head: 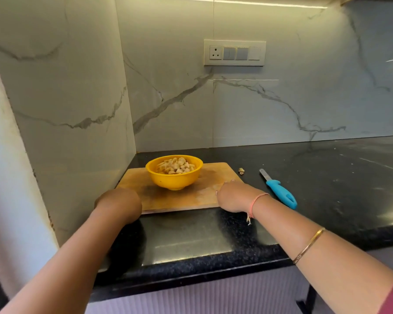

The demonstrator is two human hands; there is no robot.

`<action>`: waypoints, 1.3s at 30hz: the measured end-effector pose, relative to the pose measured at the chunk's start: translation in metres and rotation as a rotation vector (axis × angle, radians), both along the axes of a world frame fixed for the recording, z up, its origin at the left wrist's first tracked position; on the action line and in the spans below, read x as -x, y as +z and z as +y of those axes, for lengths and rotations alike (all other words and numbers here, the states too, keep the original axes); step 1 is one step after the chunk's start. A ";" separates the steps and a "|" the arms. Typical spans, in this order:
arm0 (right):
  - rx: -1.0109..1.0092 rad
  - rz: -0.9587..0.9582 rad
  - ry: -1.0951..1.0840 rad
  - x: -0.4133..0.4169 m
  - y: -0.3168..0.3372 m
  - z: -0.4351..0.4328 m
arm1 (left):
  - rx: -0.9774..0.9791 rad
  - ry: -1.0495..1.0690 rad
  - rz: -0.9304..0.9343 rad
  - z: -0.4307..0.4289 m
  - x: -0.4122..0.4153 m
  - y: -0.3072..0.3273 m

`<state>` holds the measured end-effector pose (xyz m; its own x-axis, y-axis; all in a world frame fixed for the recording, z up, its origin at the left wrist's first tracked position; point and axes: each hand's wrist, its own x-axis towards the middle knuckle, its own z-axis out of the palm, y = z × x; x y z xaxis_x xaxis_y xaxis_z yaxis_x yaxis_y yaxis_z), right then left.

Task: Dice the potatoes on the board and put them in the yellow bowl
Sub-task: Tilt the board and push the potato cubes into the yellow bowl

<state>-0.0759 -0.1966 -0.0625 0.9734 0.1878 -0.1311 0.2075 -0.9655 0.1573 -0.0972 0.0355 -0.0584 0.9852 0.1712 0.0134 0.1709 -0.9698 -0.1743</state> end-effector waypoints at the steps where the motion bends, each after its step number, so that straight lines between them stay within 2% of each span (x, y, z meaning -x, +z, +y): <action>1: -0.004 0.003 -0.004 0.005 -0.001 -0.001 | -0.001 -0.006 0.008 0.000 0.004 0.000; 7: -0.147 -0.001 -0.004 0.029 0.008 -0.006 | 0.041 0.002 -0.002 0.003 0.019 0.001; 10: -0.320 -0.169 -0.077 0.034 0.024 -0.022 | 0.098 0.036 -0.055 0.007 0.017 0.000; 12: -0.360 -0.326 -0.158 0.029 0.031 -0.038 | 0.139 0.055 -0.111 0.011 0.012 -0.001; 14: -0.339 -0.387 -0.253 0.022 0.036 -0.057 | 0.176 0.056 -0.159 0.014 0.005 -0.004; 17: -0.262 -0.279 -0.408 0.019 0.039 -0.080 | 0.212 0.055 -0.203 0.017 -0.003 -0.005; 20: -0.243 -0.136 -0.451 0.025 0.030 -0.091 | 0.220 0.033 -0.227 0.017 -0.008 -0.012; 22: -0.270 -0.168 -0.457 0.027 0.019 -0.093 | 0.260 0.010 -0.221 0.019 -0.009 -0.022; 25: -0.328 -0.315 -0.462 0.029 0.006 -0.094 | 0.322 -0.039 -0.229 0.025 -0.010 -0.034; 31: -0.472 -0.510 -0.360 0.032 -0.003 -0.083 | 0.268 -0.103 -0.207 0.029 -0.011 -0.039; 35: -0.450 -0.491 -0.364 0.039 -0.011 -0.081 | 0.309 -0.074 -0.184 0.035 -0.016 -0.043; 39: -0.405 -0.377 -0.376 0.046 -0.013 -0.083 | 0.344 -0.078 -0.212 0.038 -0.017 -0.043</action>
